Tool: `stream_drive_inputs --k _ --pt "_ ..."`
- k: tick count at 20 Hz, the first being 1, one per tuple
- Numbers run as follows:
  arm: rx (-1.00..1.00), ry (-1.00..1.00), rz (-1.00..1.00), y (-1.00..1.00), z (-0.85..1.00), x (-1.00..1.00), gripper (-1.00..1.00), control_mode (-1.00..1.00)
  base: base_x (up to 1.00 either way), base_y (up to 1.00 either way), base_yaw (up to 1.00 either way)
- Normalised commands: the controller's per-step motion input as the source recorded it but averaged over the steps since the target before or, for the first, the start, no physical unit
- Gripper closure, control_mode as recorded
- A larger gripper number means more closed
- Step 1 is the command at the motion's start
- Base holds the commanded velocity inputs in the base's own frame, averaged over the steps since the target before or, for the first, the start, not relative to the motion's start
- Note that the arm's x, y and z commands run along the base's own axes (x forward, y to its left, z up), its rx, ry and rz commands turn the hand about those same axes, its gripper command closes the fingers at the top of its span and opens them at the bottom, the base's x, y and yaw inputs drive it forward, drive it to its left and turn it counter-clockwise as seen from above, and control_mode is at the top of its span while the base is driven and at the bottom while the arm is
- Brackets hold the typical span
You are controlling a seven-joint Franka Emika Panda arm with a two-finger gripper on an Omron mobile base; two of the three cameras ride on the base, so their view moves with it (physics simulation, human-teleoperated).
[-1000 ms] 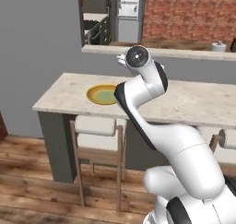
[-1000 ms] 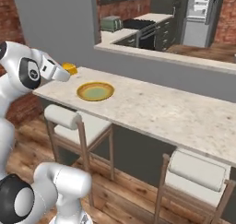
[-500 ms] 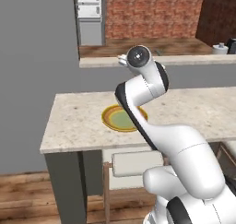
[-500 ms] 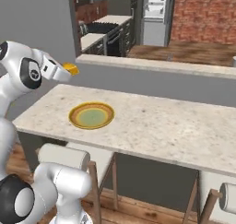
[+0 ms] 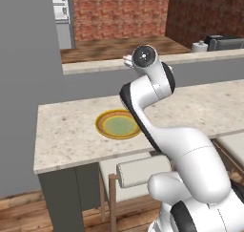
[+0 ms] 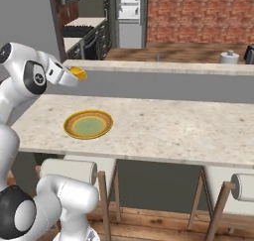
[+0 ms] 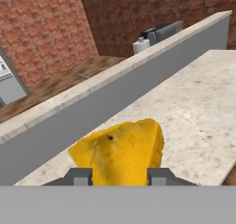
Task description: Take the cheese, chicken drumstick, and bell pepper from the fridge and place them on the plate on the dining counter to create an appetizer plate.
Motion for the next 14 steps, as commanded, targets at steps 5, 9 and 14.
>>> stream_drive_inputs --k 5,9,14 --pt "0.00 0.00 -0.04 0.00 -0.08 0.16 1.00 -1.00 0.06 0.01 -0.03" --pt "0.02 0.07 0.00 0.15 -0.24 0.30 1.00 -1.00 0.00 0.00 0.00" --pt "0.04 0.15 0.00 0.27 -0.32 0.22 1.00 -1.00 0.00 0.00 0.00"
